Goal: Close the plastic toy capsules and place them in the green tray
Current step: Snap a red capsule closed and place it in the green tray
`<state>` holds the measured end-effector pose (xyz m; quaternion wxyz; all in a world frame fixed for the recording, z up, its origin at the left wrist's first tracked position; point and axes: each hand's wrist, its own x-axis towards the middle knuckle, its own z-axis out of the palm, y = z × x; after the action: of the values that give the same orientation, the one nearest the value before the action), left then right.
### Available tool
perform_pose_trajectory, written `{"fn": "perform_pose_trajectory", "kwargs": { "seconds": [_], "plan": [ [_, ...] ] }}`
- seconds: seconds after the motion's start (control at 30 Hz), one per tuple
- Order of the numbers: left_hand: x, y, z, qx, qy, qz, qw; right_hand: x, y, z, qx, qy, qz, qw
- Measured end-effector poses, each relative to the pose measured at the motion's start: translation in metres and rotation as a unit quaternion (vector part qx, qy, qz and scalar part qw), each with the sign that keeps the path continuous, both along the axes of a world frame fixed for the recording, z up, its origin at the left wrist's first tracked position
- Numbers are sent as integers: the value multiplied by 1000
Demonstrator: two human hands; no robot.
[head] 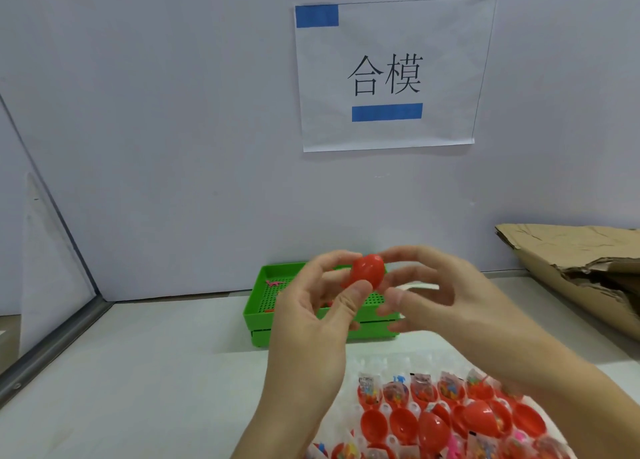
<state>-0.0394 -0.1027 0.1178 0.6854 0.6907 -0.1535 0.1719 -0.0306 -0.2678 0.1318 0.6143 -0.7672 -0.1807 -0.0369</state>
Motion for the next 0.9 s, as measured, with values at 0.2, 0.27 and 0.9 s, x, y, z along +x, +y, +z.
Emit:
{"fn": "perform_pose_trajectory", "kwargs": {
  "seconds": [0.2,0.27,0.9],
  "plan": [
    [0,-1,-1,72,-71,34,994,1,2,-1,163,102,139,971],
    [-1,-2,-2,100,-78,43,991,2,4,-4,155,80,107,979],
    [-5,-8,-4,62,-93,-25,993,-7,19,-6,21,-96,-13,995]
  ]
}}
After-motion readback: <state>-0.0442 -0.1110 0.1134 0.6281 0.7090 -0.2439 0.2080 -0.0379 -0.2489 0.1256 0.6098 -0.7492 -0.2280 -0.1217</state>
